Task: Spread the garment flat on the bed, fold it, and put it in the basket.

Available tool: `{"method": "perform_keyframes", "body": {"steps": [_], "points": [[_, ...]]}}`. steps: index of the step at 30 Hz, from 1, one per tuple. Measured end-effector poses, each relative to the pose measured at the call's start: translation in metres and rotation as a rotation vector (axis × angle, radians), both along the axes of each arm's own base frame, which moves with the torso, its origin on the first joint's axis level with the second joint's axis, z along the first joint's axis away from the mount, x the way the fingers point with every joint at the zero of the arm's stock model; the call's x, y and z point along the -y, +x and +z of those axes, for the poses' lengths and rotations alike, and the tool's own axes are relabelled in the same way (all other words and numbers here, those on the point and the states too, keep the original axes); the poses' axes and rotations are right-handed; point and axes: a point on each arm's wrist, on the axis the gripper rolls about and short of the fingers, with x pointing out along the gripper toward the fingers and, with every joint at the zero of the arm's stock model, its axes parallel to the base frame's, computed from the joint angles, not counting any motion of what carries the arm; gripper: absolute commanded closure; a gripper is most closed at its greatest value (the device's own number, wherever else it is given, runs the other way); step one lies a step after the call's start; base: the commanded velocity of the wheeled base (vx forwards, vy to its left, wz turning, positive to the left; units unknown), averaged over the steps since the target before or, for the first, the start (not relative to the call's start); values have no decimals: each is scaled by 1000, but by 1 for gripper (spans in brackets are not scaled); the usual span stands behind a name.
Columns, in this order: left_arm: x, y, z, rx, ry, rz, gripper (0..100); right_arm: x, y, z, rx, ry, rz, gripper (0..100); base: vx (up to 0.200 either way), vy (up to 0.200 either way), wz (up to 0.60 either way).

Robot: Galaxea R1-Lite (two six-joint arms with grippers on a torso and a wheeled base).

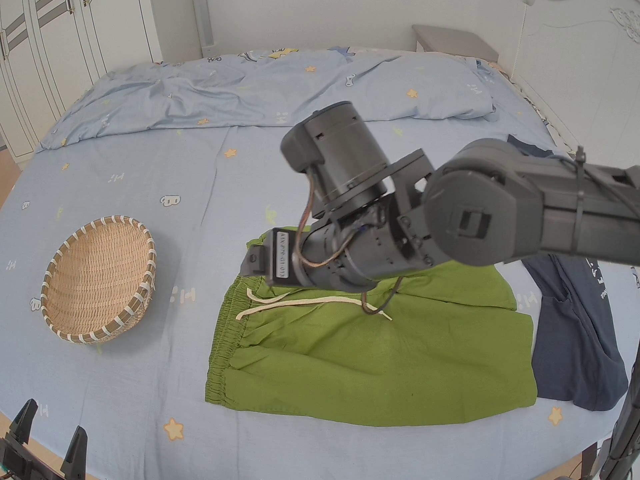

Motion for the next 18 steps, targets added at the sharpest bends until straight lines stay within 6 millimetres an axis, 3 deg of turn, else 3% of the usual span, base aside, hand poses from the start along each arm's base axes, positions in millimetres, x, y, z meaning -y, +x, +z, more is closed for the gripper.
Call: {"method": "perform_keyframes", "body": {"steps": [3,10,14,18], "points": [[0,-1,4,18,-14,-13,0,21,-1,11,-16,15,-8,0,0,0,0],[2,-6,48,18,-74,-162,0,100,-12,37,-73,107,-14,0,0,0,0],[4,8,70,-72,-123,-270,0,140,-21,40,-60,167,-42,0,0,0,0],[8,32,84,-189,-174,-373,0,167,-29,35,-37,210,-69,0,0,0,0]]}}
